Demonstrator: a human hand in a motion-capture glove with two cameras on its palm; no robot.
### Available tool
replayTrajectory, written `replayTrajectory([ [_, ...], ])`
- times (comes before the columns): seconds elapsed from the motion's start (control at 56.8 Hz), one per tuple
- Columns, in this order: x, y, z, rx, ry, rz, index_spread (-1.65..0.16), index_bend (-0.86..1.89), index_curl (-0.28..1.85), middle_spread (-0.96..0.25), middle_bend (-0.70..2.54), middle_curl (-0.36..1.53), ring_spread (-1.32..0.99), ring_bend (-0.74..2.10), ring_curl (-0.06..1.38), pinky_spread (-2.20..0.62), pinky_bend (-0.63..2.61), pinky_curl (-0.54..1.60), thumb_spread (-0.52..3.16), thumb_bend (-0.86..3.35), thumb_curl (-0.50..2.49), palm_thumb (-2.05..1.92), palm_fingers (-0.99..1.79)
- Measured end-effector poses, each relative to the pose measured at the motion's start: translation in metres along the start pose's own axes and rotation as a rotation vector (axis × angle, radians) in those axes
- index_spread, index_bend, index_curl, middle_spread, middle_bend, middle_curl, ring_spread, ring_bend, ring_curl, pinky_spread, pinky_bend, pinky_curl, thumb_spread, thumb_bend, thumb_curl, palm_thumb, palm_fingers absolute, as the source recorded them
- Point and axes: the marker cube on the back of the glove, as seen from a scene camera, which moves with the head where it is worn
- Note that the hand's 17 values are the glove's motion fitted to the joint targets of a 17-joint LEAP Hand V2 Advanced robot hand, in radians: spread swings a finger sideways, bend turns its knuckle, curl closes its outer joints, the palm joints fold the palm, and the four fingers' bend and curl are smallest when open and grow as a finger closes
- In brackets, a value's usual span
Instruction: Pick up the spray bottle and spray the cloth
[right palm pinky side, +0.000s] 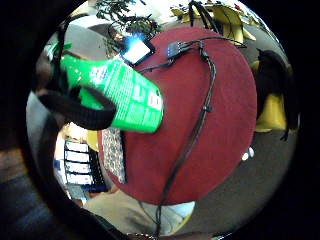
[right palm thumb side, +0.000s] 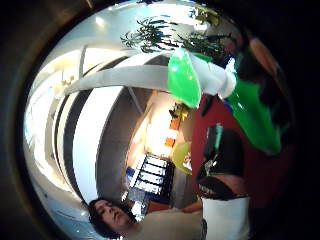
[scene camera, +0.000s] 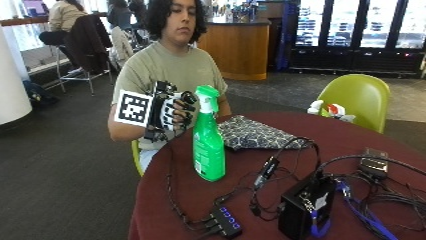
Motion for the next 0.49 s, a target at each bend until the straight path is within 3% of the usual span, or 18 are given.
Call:
replayTrajectory([
  [0.123,0.001,-0.004,0.006,0.072,-0.014,0.085,-0.3,0.2,0.26,-0.15,0.43,0.47,-0.18,0.68,0.47,-0.2,0.75,0.48,0.92,0.01,0.53,0.92,1.38],
  [0.211,0.003,-0.005,0.01,0.116,-0.013,0.045,-0.28,0.4,0.34,-0.17,0.56,0.54,-0.19,0.77,0.52,-0.2,0.79,0.53,1.0,0.01,0.55,0.91,1.48],
  [0.299,0.002,-0.008,0.017,0.134,0.007,0.041,-0.27,0.57,0.42,-0.18,0.67,0.61,-0.19,0.85,0.57,-0.18,0.83,0.57,1.07,0.02,0.57,0.92,1.43],
  [0.44,-0.002,0.012,0.012,0.009,0.022,-0.023,-0.25,0.74,0.53,-0.19,0.82,0.7,-0.2,0.97,0.63,-0.17,0.9,0.63,1.17,0.05,0.62,0.95,1.35],
  [0.493,-0.005,0.013,0.009,0.055,0.026,-0.003,-0.24,0.77,0.56,-0.19,0.85,0.72,-0.19,1.0,0.64,-0.17,0.92,0.65,1.2,0.06,0.63,0.96,1.32],
])
